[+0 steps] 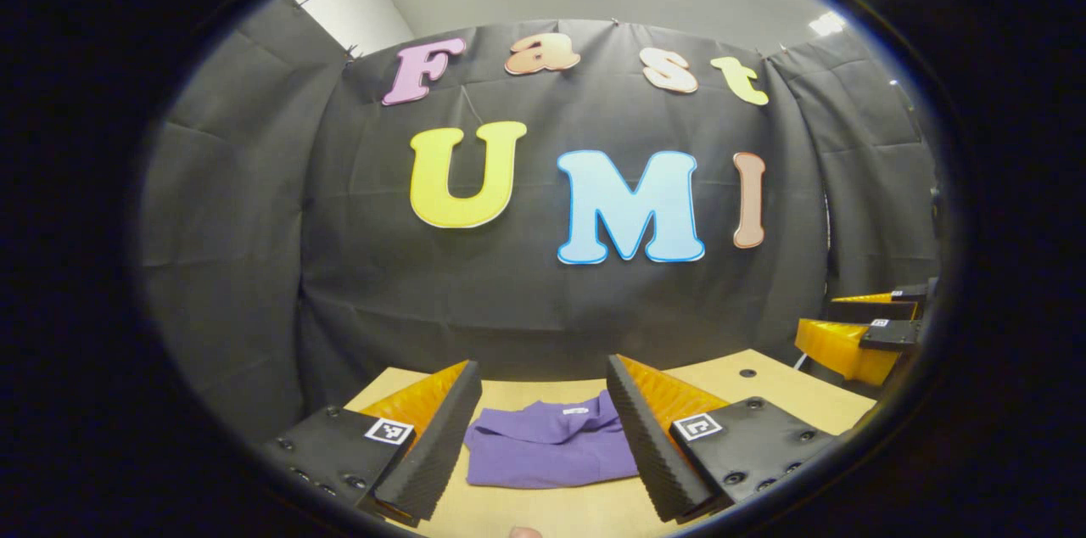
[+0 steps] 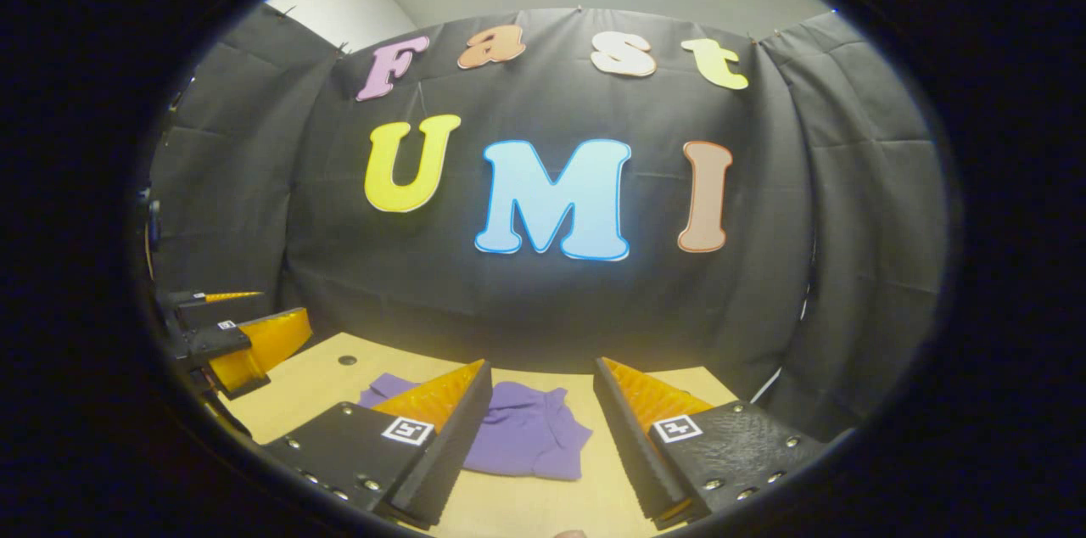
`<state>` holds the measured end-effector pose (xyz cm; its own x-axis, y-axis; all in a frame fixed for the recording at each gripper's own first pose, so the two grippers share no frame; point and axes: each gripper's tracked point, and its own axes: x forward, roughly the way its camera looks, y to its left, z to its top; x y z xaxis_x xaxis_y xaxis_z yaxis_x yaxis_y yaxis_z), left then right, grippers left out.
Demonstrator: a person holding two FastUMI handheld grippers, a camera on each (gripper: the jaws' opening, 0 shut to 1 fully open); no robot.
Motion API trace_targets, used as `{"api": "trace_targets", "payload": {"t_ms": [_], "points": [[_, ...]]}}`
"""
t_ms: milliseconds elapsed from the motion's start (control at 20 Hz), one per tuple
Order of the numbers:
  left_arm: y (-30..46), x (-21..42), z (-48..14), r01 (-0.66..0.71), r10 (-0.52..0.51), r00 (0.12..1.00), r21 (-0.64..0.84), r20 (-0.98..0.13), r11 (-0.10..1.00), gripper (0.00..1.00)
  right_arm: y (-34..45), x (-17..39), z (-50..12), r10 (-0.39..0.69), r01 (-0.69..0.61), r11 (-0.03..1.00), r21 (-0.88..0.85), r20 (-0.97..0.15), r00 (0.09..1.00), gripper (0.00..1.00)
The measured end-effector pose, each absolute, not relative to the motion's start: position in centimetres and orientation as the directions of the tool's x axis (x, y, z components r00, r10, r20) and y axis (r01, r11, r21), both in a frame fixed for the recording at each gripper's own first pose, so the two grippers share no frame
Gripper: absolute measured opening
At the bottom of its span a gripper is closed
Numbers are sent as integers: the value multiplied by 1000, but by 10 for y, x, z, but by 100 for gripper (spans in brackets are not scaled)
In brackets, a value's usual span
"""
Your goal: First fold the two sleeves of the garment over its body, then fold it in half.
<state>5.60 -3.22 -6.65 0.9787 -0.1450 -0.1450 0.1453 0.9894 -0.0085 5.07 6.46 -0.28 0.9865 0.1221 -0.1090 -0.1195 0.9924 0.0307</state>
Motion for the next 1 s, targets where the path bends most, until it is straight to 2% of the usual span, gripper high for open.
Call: {"api": "trace_targets", "payload": {"t_ms": [1000], "points": [[-30, 52, -58, 135, -134, 986, 5, -102, 991, 95, 69, 48, -2, 146, -145, 989, 17, -87, 986, 79]]}}
